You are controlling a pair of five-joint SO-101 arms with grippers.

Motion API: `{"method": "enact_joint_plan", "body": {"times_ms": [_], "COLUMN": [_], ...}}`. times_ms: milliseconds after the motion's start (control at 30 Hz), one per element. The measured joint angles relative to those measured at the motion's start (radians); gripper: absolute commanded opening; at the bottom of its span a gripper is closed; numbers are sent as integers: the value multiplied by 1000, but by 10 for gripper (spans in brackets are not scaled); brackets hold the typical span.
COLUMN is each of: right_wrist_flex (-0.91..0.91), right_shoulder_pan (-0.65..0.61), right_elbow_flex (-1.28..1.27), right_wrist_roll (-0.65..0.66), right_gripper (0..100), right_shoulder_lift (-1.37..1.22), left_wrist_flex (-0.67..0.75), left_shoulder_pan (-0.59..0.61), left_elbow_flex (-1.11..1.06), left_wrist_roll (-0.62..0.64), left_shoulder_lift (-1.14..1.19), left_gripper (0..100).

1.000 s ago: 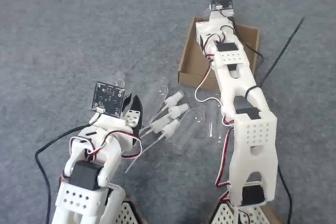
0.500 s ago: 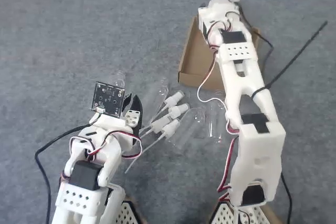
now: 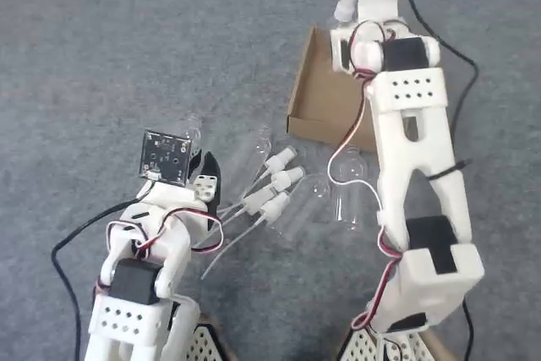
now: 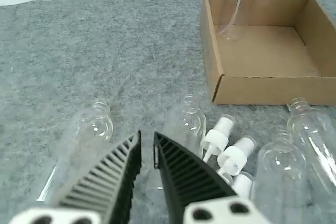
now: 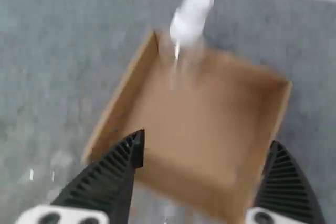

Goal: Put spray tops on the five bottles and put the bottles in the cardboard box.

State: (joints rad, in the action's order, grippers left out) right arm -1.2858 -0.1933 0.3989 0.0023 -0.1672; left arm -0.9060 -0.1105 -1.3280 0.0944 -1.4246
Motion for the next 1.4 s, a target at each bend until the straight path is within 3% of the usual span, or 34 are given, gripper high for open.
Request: {"method": "enact_joint_plan", "body": {"times_ms": [200, 367, 467, 733, 1133, 1400], "right_wrist_flex": [-371, -422, -361, 31, 302, 305], "right_shoulder_pan": [-3, -38, -46, -44, -44, -8], "right_elbow_flex": [2, -58, -222, -763, -1079, -1168], "right_wrist_roll": [3, 3, 3, -77, -107, -101], "right_gripper": [296, 296, 296, 296, 288, 57], "right_shoulder_lift": [21, 78, 150, 287, 301, 307], "left_wrist_flex": [0, 18, 18, 18, 18, 18], "left_shoulder_pan": [0, 0, 0, 0, 0, 0], "left_elbow_flex": [0, -14, -14, -14, -14, -14], "left_wrist_roll": [0, 0, 0, 0, 0, 0], "left_shoulder_lift": [0, 0, 0, 0, 0, 0], "left_gripper": [31, 31, 31, 31, 31, 31]}}
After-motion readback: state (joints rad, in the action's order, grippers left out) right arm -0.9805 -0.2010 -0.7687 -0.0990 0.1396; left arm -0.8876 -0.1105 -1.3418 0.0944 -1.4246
